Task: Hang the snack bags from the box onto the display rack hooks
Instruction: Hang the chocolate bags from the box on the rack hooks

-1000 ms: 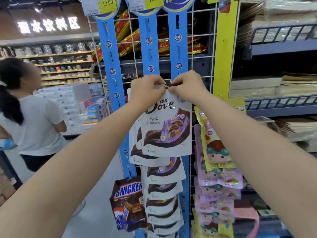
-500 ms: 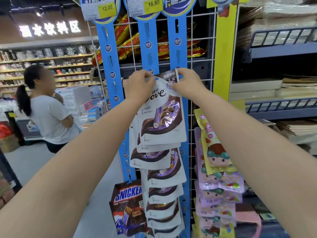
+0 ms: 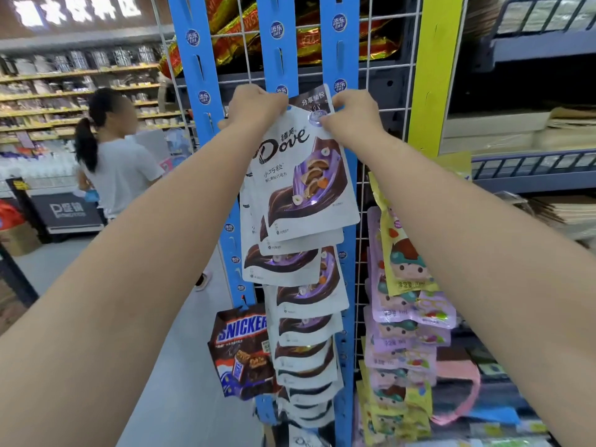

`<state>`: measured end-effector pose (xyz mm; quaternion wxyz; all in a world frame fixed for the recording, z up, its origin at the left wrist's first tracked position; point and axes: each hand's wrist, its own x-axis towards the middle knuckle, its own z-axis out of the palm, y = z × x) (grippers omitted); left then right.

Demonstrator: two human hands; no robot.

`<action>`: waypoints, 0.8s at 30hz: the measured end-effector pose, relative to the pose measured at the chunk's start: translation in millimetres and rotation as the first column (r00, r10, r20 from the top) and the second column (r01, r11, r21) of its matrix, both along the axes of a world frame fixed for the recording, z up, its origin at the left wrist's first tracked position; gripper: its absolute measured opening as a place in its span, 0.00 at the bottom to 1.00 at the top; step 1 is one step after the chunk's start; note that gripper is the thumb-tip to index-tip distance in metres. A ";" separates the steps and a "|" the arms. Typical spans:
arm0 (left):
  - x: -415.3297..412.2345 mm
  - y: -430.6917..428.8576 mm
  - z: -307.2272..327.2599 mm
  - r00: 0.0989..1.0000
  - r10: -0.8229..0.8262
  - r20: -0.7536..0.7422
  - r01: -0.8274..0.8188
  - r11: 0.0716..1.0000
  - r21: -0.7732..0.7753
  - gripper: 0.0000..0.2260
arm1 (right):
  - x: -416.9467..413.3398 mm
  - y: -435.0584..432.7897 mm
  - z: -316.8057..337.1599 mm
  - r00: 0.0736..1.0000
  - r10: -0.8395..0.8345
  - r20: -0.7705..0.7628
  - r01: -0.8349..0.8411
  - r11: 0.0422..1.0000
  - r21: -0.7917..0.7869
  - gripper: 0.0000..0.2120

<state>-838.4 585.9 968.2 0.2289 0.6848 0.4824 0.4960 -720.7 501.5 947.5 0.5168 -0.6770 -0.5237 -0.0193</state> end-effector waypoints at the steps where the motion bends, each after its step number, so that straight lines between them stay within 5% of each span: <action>1: 1.0 -1.6 2.5 1.000 0.011 -0.011 -0.011 1.000 -0.025 0.12 | -0.8 1.9 0.0 1.000 0.001 -0.012 -0.001 1.000 -0.008 0.12; 5: 3.4 -6.4 3.7 0.996 0.031 -0.080 -0.032 0.999 -0.005 0.07 | -5.1 6.4 -4.5 1.000 0.011 -0.030 -0.012 0.999 -0.038 0.12; 13: -13.2 5.4 -35.4 0.951 0.215 -0.223 -0.102 0.896 0.432 0.11 | -5.8 7.0 -29.8 0.997 0.048 -0.057 -0.052 0.996 -0.076 0.18; 20: -26.6 0.5 -59.8 0.942 0.282 -0.182 -0.148 0.835 0.530 0.13 | -3.0 -4.1 -39.1 0.998 0.003 -0.065 -0.015 0.984 -0.180 0.23; 24: -21.2 -27.7 -73.9 0.971 0.080 -0.223 0.018 0.913 0.407 0.06 | -0.3 -16.9 -54.5 0.989 0.013 -0.146 -0.035 0.989 -0.147 0.26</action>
